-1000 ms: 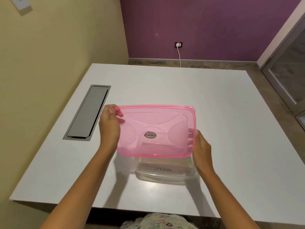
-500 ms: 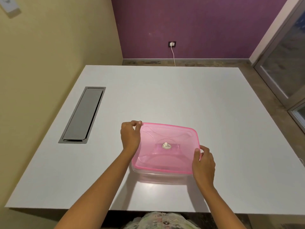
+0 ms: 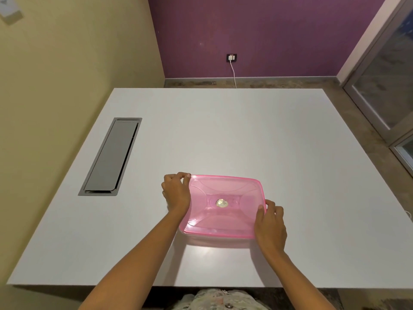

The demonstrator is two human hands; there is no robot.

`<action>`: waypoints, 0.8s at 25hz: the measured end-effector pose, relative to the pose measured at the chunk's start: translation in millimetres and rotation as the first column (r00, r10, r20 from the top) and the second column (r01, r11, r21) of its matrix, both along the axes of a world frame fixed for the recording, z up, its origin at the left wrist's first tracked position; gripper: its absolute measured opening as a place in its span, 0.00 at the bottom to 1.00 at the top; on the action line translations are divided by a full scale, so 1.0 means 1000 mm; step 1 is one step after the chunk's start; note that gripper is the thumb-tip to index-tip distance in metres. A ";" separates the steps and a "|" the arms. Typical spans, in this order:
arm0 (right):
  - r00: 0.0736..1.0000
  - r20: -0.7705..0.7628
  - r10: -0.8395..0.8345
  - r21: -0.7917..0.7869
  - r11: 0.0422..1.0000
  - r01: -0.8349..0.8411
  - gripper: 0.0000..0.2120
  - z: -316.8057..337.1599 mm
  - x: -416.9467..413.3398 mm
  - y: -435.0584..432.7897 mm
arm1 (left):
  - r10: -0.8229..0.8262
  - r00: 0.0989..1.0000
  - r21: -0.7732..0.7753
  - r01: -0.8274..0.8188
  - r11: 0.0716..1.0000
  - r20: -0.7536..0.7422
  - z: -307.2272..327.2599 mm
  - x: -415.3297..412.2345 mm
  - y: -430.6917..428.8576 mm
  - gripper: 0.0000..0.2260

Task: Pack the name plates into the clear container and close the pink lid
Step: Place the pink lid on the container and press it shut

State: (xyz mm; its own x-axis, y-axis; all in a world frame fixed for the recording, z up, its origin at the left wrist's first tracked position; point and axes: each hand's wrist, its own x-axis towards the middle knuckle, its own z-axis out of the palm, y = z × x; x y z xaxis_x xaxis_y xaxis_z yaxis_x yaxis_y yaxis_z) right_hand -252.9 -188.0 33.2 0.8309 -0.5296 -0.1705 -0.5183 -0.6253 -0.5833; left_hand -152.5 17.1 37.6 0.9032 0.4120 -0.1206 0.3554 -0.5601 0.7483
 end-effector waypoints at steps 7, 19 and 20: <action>0.999 0.026 0.035 -0.114 0.993 -0.032 0.17 -0.009 0.000 0.008 | -0.041 0.996 -0.011 0.042 0.999 0.074 -0.014 -0.002 0.005 0.10; 0.994 -0.005 0.109 0.059 0.992 -0.109 0.18 -0.004 0.079 -0.009 | -0.050 0.999 -0.014 0.050 0.999 -0.006 -0.017 -0.004 0.006 0.12; 0.993 -0.012 0.118 0.071 0.991 -0.117 0.19 -0.001 0.091 -0.010 | -0.053 0.999 -0.006 0.053 0.999 -0.010 -0.018 -0.004 0.005 0.12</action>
